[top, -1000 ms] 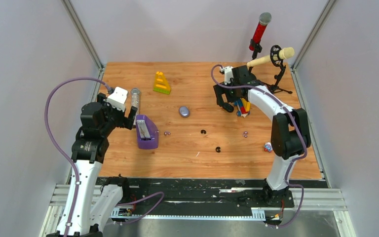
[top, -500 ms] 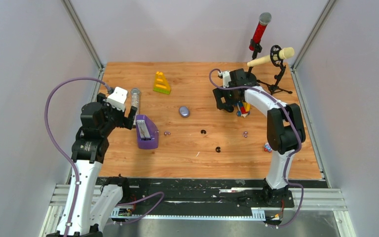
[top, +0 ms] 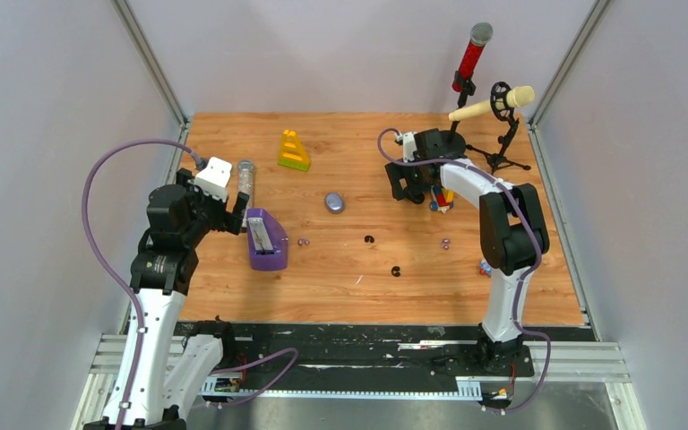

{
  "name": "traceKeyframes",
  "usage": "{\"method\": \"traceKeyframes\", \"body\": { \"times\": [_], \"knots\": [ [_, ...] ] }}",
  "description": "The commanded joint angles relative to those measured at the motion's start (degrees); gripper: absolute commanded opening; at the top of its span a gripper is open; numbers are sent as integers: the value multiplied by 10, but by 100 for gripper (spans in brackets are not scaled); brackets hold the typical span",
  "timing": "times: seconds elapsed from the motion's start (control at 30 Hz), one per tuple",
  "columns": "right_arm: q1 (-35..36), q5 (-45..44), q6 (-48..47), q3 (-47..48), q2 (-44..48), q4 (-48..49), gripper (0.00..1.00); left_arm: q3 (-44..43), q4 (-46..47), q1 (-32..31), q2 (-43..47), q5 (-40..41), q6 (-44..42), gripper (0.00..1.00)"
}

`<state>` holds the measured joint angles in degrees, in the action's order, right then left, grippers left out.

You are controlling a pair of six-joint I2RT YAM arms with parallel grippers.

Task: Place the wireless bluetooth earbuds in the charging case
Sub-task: Pick up the charging case at the center of the board.

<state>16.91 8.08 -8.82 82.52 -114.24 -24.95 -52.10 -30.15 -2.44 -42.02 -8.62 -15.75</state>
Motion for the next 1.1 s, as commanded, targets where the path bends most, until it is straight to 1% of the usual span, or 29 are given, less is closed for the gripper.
{"method": "traceKeyframes", "body": {
  "times": [0.0, 0.23, 0.5, 0.6, 0.77, 0.93, 1.07],
  "knots": [
    [7, -13, 4, 0, -11, 29, 89, 1, 26, 5, 0, 4, 3, 100],
    [13, -2, 2, 7, -20, 14, 89, 1, 26, 4, 1, 6, 3, 100],
    [15, 22, 21, 44, -17, -60, 89, 1, 26, 5, 4, 7, 3, 100],
    [15, 54, 24, 52, -8, -85, 88, 1, 25, 4, 5, 8, 3, 100],
    [15, 142, 32, 57, 1, -117, 86, 1, 26, 4, 6, 9, 3, 100],
    [16, 140, 29, 62, 1, -126, 86, 1, 27, 5, 5, 11, 3, 100],
    [16, 172, 20, 60, 3, -130, 86, 1, 26, 5, 6, 12, 3, 100]
  ]
}}
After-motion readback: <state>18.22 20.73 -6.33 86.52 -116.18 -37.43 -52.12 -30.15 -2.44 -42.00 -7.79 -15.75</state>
